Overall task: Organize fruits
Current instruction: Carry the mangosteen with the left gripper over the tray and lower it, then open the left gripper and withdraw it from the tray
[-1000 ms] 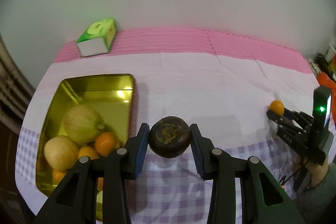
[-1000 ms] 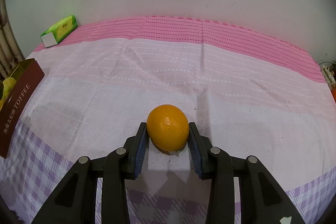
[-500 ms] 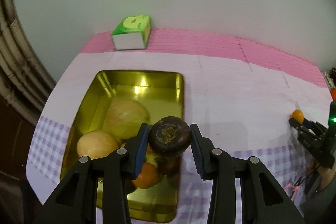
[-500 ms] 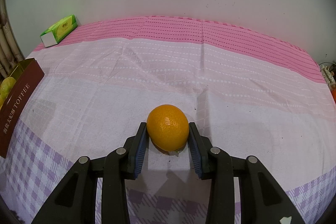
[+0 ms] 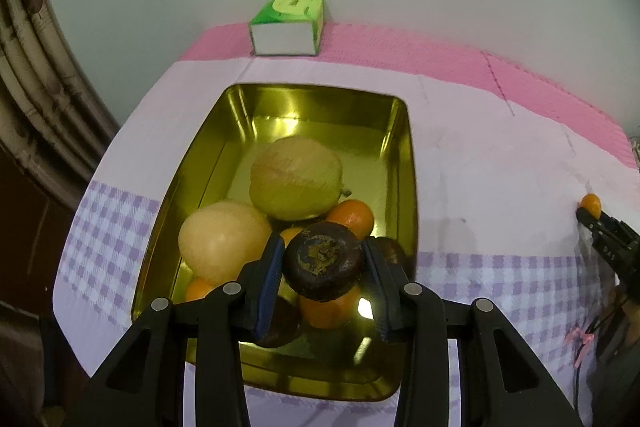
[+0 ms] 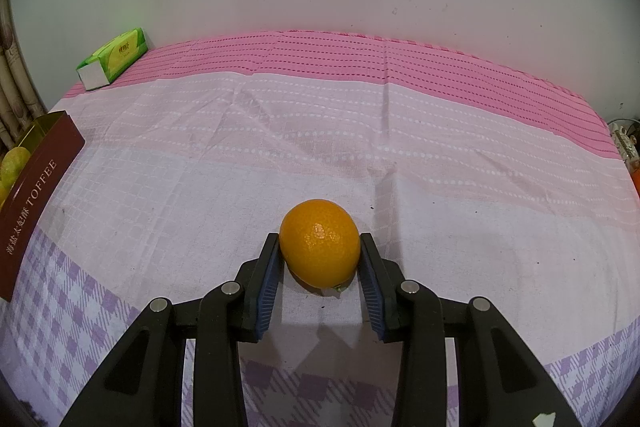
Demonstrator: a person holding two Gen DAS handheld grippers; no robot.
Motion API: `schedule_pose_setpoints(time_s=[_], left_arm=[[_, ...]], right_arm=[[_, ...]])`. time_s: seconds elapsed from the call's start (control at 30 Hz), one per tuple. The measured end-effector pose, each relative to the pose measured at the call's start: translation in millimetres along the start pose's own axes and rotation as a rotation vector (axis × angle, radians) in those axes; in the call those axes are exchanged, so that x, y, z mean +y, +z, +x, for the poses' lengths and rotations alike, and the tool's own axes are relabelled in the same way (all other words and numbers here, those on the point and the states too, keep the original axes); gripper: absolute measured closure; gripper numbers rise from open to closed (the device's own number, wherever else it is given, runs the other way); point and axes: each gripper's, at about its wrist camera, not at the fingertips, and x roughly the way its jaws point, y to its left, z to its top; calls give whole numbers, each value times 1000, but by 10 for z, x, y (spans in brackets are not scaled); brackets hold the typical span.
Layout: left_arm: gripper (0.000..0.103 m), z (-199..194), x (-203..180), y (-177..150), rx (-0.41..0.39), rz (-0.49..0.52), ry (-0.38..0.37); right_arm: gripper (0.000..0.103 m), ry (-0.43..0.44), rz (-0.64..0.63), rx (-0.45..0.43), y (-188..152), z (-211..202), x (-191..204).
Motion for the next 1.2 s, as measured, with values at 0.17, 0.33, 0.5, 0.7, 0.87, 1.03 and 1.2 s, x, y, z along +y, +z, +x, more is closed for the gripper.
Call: schedule_pose_setpoints(time_s=[0.17, 0.33, 0.5, 0.7, 0.87, 1.03, 1.2], left_arm=[[63, 57, 28, -47, 18, -3, 6], [63, 120, 52, -64, 35, -6, 13], [63, 161, 92, -68, 40, -13, 19], [63, 161, 92, -67, 37, -10, 25], [62, 171, 100, -58, 41, -13, 22], [62, 194, 111, -35, 55, -13, 23], [50, 182, 88, -28, 62, -12, 15]], right_arm=[[67, 0, 0, 0, 0, -1, 3], [67, 0, 0, 0, 0, -3, 7], [67, -1, -1, 0, 1, -2, 4], [67, -1, -1, 0, 2, -2, 4], [67, -1, -1, 0, 2, -3, 7], [67, -2, -1, 0, 2, -2, 3], [67, -1, -1, 0, 2, -7, 13]])
